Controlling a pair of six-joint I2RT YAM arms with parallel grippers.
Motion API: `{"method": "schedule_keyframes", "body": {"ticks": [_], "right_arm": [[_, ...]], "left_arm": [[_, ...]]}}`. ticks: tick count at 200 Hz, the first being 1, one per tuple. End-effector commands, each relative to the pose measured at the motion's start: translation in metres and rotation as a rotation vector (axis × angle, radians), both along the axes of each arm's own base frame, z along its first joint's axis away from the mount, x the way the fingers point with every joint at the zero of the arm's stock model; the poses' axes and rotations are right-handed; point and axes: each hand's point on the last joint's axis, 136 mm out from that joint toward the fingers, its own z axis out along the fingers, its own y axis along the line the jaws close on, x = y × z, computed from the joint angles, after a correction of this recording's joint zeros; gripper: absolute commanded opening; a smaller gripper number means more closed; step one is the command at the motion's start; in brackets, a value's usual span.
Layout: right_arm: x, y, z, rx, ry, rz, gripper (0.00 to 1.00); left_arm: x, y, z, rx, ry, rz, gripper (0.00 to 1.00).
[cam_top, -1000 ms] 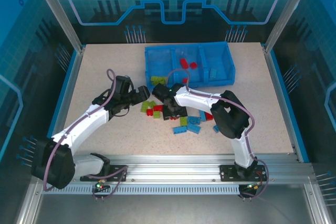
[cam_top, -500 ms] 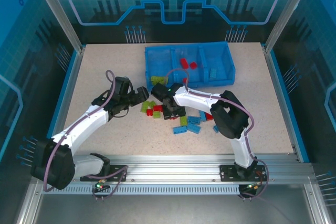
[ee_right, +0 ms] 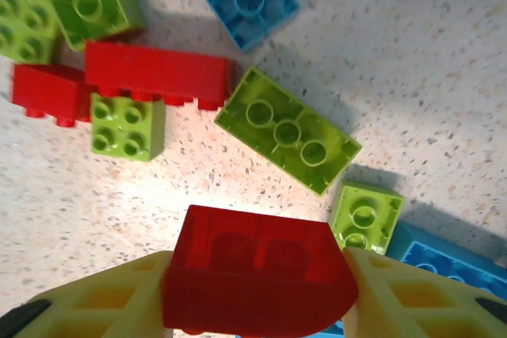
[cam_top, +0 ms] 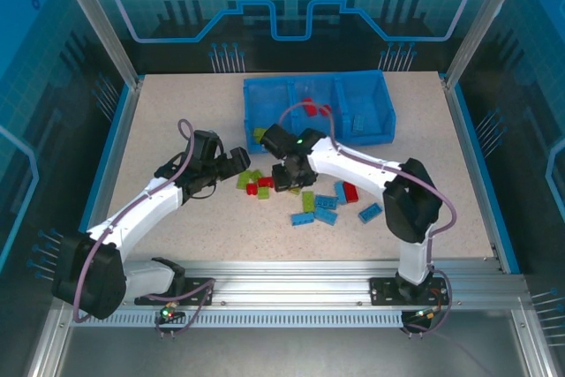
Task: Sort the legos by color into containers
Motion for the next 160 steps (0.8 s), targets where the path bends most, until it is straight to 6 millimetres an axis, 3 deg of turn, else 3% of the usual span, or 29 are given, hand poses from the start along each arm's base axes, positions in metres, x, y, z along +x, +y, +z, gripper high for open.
{"method": "schedule_keyframes", "body": {"ticks": [1,46,79,118,160], "right_arm": [[0.030,-0.013,0.026,0.095,-0.035,-0.025,0.51],[0.113,-0.057,0.058,0.207,-0.136,-0.159,0.50],[0.156,-0.079,0.051,0.150,-0.149,-0.211,0.50],[0.191,-0.094,0.036,0.135,-0.140,-0.286,0.50],[0.210,-0.096,0.017,0.107,-0.113,-0.311,0.57]], "left_arm": [[-0.002,0.007,0.000,0.015,-0.003,0.014,0.99],[-0.006,0.004,-0.008,0.007,0.025,0.001,0.99],[-0.013,-0.001,-0.021,-0.017,0.066,-0.015,0.99],[-0.020,0.000,-0.033,-0.006,0.114,-0.019,0.99],[-0.022,-0.003,-0.047,0.002,0.164,-0.031,0.99]]}}
